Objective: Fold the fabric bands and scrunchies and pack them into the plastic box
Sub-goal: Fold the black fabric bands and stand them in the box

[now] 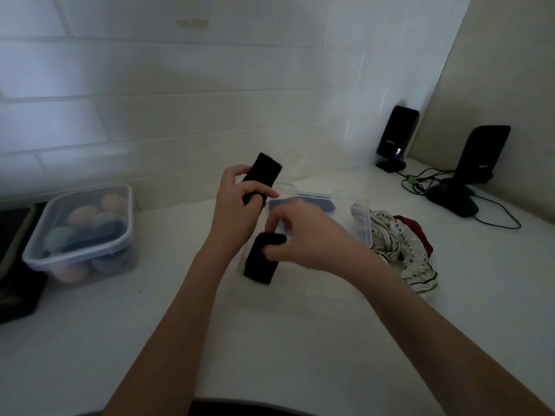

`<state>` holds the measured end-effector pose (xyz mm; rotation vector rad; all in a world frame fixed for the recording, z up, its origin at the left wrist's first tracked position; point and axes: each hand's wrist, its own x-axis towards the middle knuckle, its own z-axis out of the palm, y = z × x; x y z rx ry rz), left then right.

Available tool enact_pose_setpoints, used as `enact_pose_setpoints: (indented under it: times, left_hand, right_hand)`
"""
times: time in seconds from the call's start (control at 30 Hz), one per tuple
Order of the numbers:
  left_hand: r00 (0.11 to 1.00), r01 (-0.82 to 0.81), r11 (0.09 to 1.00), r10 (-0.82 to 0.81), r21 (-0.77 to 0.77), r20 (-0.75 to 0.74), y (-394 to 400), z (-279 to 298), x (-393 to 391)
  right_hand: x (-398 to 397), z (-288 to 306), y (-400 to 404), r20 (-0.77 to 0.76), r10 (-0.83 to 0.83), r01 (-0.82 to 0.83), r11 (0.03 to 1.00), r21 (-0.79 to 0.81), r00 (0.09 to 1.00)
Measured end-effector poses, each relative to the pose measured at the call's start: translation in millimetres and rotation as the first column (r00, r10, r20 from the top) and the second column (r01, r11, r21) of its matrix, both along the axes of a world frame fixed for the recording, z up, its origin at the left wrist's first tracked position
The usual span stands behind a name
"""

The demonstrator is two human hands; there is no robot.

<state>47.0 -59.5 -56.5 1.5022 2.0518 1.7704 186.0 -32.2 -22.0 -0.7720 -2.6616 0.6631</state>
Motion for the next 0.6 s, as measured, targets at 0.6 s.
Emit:
enact_pose_setpoints:
  times: [0.6]
  left_hand:
    - [0.900,0.434,0.857,-0.403,-0.277,0.166,-26,4,-2]
  right_hand:
    - [17,-19,21,-0.530,-0.352,-0.179,0.679,-0.712,0.772]
